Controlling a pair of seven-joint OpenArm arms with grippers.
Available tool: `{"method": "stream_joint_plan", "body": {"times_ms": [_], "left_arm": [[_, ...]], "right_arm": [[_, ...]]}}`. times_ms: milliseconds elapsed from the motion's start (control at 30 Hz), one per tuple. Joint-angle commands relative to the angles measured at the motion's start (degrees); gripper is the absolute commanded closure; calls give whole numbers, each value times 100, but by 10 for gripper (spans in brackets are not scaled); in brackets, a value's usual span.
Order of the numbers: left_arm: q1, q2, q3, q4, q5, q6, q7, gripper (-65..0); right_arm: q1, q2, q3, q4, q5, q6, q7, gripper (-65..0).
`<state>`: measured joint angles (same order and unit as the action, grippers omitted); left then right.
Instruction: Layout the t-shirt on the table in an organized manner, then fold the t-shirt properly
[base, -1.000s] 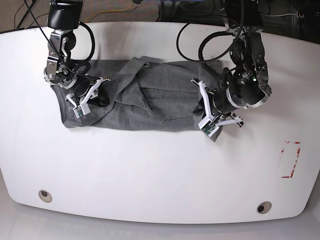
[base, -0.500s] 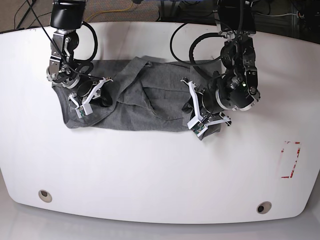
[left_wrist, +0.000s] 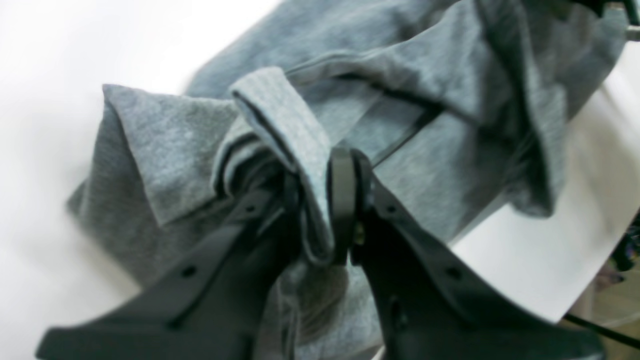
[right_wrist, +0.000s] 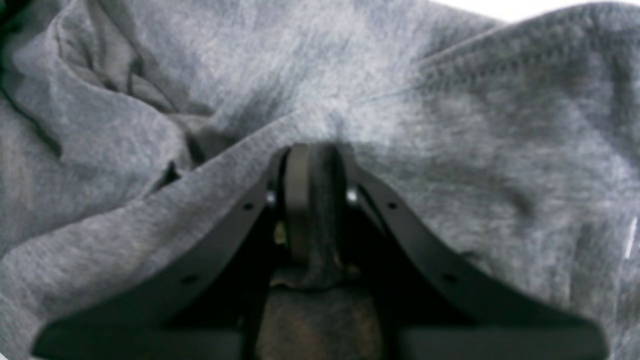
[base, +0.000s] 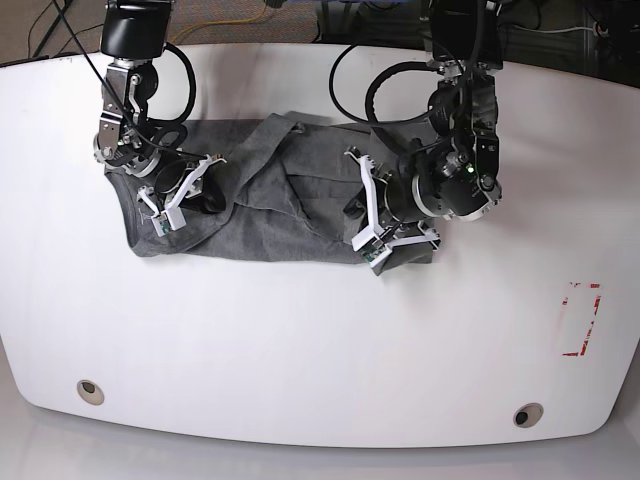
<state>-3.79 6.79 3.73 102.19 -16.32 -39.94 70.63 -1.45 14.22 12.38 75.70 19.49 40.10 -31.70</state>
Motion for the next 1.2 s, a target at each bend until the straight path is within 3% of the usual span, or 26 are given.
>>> {"method": "stream_joint_plan", "body": {"times_ms": [0,300,567,700,900,1100,1167], "left_arm": [[-100,82,10,18,-96,-6,-149,-44],[-241,187,36,-184,-96,139,-158,-69],[-355,221,177,-360,-131,359,-158,-271],[-372,221,652,-193,-219,377,-158,-325],[-346,221,1082,229,-404,377,-122,-314],[-328,196,687,317,-254,377,-122,-310],[-214,-6,441,317,-237,377,-131,-308]], "right_arm": [[-8,33,-12,3,-230,-10,-351,-84],[-8,33,-12,3,-230,-10,-351,-84],[-8,33,-12,3,-230,-10,-351,-84],[-8,33,-12,3,-230,-10,-351,-84],[-8,42,-12,3,-230,-10,-351,-86],[0,42,-12,3,-230,-10,-351,-86],[0,42,-12,3,-230,-10,-351,-86]]}}
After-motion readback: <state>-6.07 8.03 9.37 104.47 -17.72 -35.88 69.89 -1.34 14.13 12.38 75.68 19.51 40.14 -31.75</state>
